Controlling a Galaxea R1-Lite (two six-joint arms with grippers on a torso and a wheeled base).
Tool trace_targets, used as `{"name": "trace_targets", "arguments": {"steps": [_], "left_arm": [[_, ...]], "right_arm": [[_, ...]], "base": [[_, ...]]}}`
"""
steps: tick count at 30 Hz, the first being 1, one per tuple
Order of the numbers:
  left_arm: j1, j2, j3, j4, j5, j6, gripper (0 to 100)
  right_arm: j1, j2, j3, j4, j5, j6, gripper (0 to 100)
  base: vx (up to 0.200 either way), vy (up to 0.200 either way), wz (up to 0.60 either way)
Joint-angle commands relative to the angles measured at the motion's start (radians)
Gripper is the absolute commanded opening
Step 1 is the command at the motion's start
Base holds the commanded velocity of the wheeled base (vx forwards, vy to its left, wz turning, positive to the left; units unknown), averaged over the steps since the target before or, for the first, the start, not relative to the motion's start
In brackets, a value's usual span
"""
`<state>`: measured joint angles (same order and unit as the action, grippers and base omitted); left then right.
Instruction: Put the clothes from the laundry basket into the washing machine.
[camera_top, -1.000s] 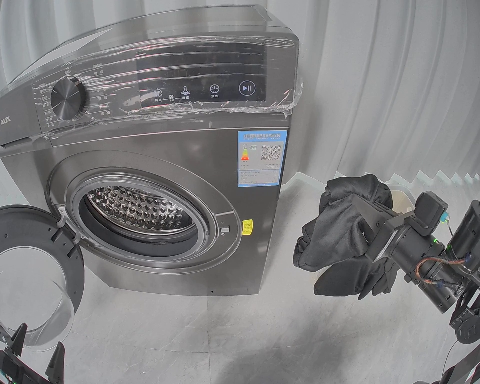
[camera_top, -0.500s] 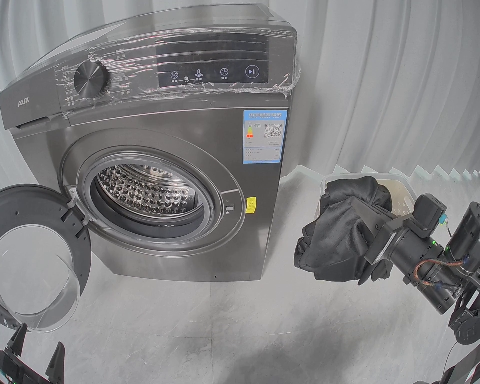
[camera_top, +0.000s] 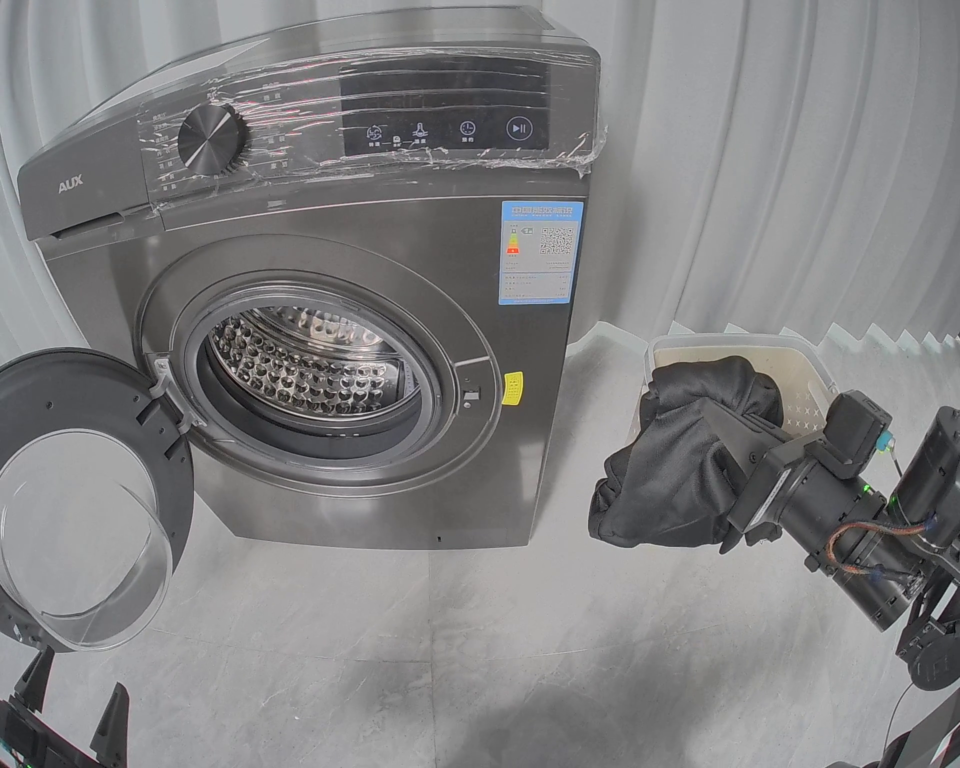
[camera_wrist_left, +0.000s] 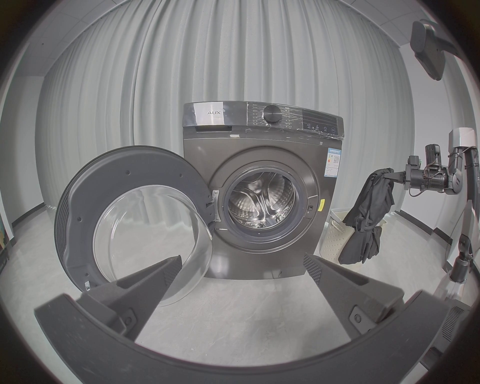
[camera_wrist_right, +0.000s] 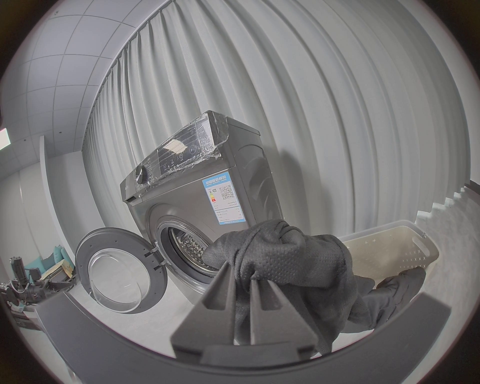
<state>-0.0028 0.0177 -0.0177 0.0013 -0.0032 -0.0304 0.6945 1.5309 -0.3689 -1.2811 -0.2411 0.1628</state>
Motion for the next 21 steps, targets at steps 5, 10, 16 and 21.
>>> {"name": "trace_targets", "arguments": {"steps": [5, 10, 16, 21], "left_arm": [[0.0, -0.018, 0.016, 0.0, 0.0, 0.0, 100], [0.0, -0.018, 0.016, 0.0, 0.0, 0.0, 100], [0.0, -0.018, 0.016, 0.0, 0.0, 0.0, 100], [0.0, -0.018, 0.016, 0.0, 0.0, -0.002, 100]], "right_arm": [[0.0, -0.001, 0.002, 0.0, -0.001, 0.004, 0], [0.0, 0.0, 0.004, 0.0, -0.001, 0.006, 0], [-0.01, 0.005, 0.016, 0.002, -0.001, 0.006, 0], [0.0, 0.006, 0.016, 0.0, -0.001, 0.006, 0]], "base": [[0.0, 0.2, 0.0], [0.0, 0.2, 0.0], [0.0, 0.2, 0.0], [0.0, 0.2, 0.0]]}}
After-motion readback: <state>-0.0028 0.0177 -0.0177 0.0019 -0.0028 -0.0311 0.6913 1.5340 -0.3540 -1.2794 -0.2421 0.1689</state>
